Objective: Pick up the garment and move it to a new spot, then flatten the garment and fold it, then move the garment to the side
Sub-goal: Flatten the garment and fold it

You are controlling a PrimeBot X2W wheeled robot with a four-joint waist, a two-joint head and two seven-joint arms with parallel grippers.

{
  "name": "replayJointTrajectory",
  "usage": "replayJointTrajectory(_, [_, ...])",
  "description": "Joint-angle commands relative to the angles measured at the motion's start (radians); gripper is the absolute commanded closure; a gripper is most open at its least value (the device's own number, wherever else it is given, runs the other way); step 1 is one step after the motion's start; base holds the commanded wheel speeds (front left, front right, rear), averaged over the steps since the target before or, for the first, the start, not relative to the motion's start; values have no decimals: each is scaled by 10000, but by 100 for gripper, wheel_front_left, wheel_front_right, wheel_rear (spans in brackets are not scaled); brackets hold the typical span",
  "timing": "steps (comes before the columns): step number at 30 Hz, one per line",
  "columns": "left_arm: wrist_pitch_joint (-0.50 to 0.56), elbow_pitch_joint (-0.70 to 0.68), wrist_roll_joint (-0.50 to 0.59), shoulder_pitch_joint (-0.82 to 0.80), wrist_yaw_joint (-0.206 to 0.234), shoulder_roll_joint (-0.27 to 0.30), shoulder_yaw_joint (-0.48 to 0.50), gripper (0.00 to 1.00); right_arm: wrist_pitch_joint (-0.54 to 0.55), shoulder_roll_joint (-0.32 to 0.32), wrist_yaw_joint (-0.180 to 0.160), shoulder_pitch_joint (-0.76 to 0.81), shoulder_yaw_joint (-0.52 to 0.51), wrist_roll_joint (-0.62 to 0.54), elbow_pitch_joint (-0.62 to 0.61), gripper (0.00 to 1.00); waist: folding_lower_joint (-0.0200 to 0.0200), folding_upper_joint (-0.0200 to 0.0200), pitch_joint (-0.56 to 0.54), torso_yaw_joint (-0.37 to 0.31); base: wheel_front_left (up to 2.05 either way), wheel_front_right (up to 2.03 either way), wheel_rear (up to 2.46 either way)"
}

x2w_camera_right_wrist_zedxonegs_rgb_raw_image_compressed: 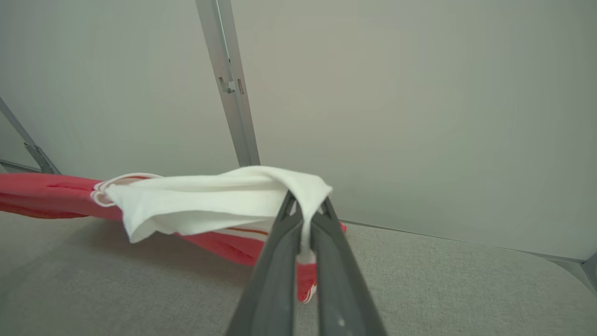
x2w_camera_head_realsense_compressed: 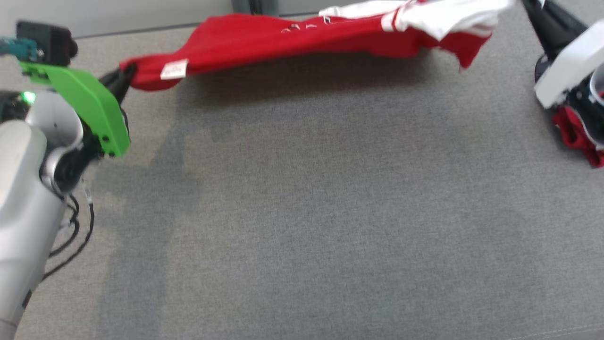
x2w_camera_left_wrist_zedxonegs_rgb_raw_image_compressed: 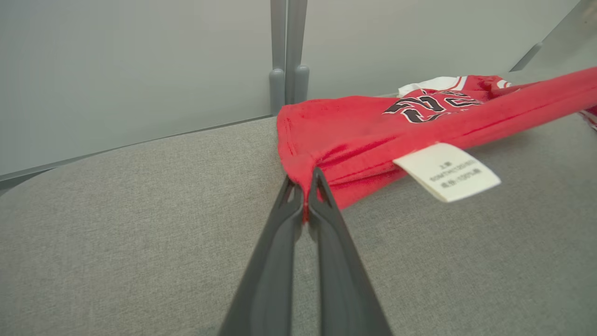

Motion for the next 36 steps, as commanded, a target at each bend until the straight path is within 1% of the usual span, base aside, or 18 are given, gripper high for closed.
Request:
replayJointTrajectory(1, [251, -289, -202, 675, 32, 292, -45, 100, 322, -350, -15, 561, 228, 192, -318, 100, 0, 0, -1572, 22, 0, 0, 0])
replayJointTrajectory(3, [692, -880, -518, 1499, 146, 575, -145, 100, 840, -830, -16, 1175, 530, 470, -926, 100, 0, 0, -1901, 4, 0, 0, 0])
replayJointTrajectory(6, [1395, -1948, -976, 2731, 474, 1078, -257, 100, 1540, -1587, -17, 2091, 956, 619, -1789, 100, 0, 0, -2337, -84, 0, 0, 0])
replayJointTrajectory(11, [2496, -3801, -1716, 4411, 1137, 1932, -428, 100, 2642, -2400, -17, 3513, 1260, 1151, -2925, 100, 0, 0, -2701, -213, 0, 0, 0])
replayJointTrajectory(15, [3265, -5294, -2306, 5629, 1749, 2630, -553, 100, 3609, -3022, -17, 4641, 1251, 1641, -3918, 100, 0, 0, -2829, -343, 0, 0, 0])
replayJointTrajectory(17, [3470, -5788, -2456, 6026, 1986, 2895, -590, 100, 4061, -3241, -17, 5148, 1238, 1981, -4330, 100, 0, 0, -2834, -392, 0, 0, 0])
replayJointTrajectory(19, [3637, -6389, -2612, 6450, 2205, 3136, -629, 100, 4522, -3683, -17, 5618, 1130, 2164, -4740, 100, 0, 0, -2828, -428, 0, 0, 0])
replayJointTrajectory(21, [3786, -6808, -2766, 6755, 2373, 3362, -663, 100, 4822, -3928, -17, 5989, 977, 2337, -5049, 100, 0, 0, -2809, -452, 0, 0, 0])
replayJointTrajectory(25, [4191, -7435, -3017, 7036, 2545, 3652, -737, 100, 5241, -4222, -17, 6504, 587, 2455, -5440, 100, 0, 0, -2779, -477, 0, 0, 0])
replayJointTrajectory(27, [4352, -7622, -3062, 7013, 2593, 3745, -739, 100, 5418, -4243, -15, 6637, 334, 2442, -5574, 100, 0, 0, -2740, -462, 0, 0, 0])
replayJointTrajectory(30, [4826, -7737, -3074, 6721, 2529, 3891, -869, 100, 5788, -4158, -15, 6709, -26, 2450, -5663, 100, 0, 0, -2626, -426, 0, 0, 0])
replayJointTrajectory(34, [5875, -7496, -3365, 6149, 2412, 3826, -1060, 100, 6603, -3953, -15, 6434, -565, 2616, -5506, 100, 0, 0, -2330, -319, 0, 0, 0])
replayJointTrajectory(36, [6326, -7210, -3441, 5670, 2398, 3647, -1083, 100, 7051, -3734, -15, 6222, -805, 2711, -5402, 100, 0, 0, -2080, -243, 0, 0, 0])
